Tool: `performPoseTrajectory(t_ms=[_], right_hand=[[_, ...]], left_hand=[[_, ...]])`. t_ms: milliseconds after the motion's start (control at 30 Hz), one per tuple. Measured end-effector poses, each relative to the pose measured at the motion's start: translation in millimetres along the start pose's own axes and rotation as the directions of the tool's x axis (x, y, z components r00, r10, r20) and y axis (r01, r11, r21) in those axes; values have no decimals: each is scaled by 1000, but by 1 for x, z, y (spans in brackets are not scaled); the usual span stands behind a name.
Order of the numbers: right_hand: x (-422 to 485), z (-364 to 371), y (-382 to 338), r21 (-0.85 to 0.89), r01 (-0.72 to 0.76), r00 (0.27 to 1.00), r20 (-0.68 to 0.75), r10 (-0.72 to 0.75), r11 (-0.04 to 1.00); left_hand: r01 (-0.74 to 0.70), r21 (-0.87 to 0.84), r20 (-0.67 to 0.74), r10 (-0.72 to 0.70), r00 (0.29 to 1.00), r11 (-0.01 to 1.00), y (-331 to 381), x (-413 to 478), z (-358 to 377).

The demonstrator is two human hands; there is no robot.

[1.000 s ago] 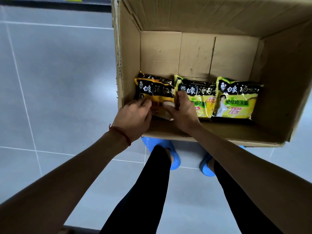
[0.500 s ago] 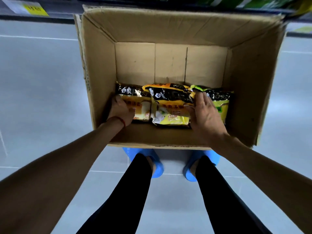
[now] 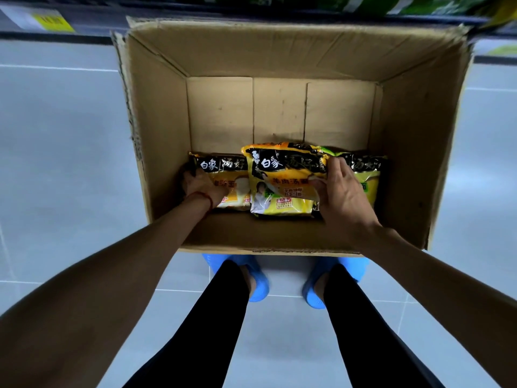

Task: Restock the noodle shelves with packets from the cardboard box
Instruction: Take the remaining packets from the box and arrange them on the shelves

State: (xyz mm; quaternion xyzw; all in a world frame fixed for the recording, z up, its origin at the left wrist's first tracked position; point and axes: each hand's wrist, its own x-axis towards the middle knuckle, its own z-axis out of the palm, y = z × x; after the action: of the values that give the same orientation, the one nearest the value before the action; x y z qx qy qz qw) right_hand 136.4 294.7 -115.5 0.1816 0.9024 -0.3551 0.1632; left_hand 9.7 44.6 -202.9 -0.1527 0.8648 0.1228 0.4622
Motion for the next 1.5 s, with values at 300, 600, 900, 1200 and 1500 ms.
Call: performPoseTrajectory(t_ms=[300,600,900,1200,1500], right_hand=[[3,3,3,2,-27,1000,10,27,1000],[-6,-20,-20,24,-76,993,91,74,997],[-61,-131,-67,-7,-8,997,77,9,1000],[-163,-265,-132,175,6,990,-141,19,984],[-278,-377,-190,236,132,927,-374,-36,963]], left_hand=[[34,-355,-56,-58,997,934,-7,-5,-4],[-69,-210,-225,21,974,975,3,-62,-8],[-159,-274,-441,23,897,949,34,-215,-64],[-417,-377,-503,196,842,827,61,-390,-132],[-635,-478,-544,363,756,607,76,-535,-189]])
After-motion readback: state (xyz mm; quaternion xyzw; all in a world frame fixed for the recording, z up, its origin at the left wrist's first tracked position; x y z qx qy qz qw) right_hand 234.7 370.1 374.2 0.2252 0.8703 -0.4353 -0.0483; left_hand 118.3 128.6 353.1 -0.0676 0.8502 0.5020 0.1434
